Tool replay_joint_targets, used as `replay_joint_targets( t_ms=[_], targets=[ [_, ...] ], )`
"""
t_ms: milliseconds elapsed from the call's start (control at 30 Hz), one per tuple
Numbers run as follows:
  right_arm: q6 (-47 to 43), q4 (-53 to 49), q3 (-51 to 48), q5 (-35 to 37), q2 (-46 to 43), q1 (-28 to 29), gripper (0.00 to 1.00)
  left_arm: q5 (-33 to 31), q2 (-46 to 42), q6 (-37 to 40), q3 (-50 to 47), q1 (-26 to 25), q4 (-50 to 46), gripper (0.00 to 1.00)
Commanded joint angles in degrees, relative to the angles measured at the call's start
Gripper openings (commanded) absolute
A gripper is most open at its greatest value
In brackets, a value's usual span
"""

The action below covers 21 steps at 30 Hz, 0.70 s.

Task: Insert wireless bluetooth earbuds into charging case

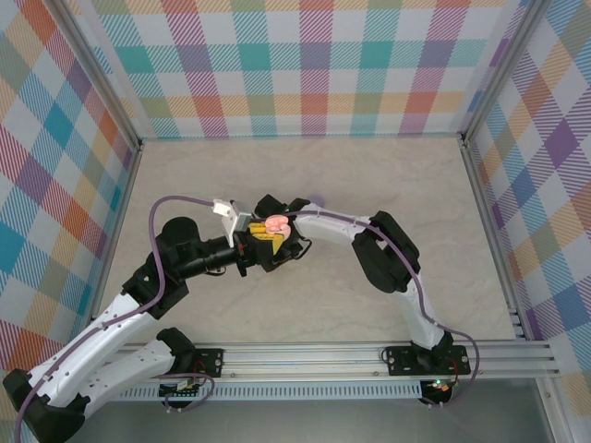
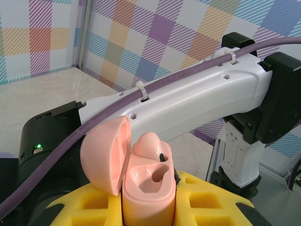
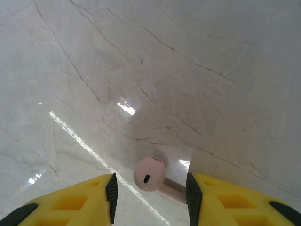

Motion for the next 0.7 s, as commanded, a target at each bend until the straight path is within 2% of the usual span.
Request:
replay_joint_targets(
  t_ms=[0,367,667],
  targets=[
    [-0.7,-2.0,2.1,2.2,1.6,0.6,0.43,1.0,-1.1,-0.6,0.9,-0.9,2.3,0.16],
    [4.5,-2.4,1.9,12.7,2.2,0.3,0.27,0.5,-1.3,-0.5,0.5,-0.9,2.0,0.16],
    [12.0,-4.4,-1.3,17.7,0.0,-4.2,0.26,0.3,-1.4,-0.4,0.4,-0.9,1.7,0.16]
  ],
)
